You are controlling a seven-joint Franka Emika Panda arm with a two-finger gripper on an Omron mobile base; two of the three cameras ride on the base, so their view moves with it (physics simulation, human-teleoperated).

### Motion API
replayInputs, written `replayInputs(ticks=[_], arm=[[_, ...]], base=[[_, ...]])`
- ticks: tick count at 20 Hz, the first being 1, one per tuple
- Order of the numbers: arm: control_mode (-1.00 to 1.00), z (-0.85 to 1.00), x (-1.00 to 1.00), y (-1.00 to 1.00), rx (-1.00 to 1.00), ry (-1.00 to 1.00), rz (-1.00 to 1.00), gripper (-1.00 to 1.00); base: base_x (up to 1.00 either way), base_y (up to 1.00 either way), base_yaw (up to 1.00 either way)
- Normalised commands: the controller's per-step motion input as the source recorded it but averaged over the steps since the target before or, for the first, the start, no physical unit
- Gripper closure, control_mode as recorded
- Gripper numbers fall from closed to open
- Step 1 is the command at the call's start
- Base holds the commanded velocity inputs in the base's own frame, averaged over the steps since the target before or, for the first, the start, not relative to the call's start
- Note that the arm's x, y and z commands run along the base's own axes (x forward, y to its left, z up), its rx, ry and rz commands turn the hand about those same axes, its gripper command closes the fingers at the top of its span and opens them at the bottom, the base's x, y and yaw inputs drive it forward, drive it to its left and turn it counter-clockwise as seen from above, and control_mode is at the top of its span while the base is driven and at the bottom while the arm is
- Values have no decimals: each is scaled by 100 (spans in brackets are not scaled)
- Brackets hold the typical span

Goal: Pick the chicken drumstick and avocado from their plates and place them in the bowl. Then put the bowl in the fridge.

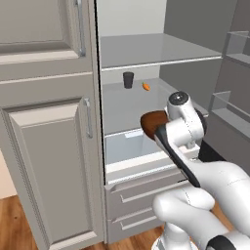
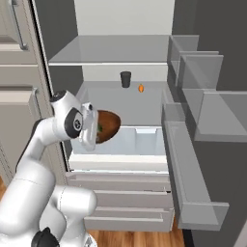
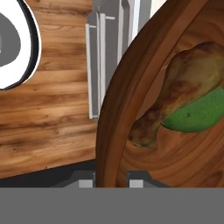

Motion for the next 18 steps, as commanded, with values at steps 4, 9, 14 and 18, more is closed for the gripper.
replayInputs(ticks=[4,9,14,18], arm=[[-100,48,-1,0,-3,1,0,100],[-100,32,29,0,-3,0,1,100],[-100,1,55,1,-2,1,6,100],[-100,-4,56,5,0,0,5,100]], base=[[0,0,0],[0,0,0],[0,0,0],[0,0,0]])
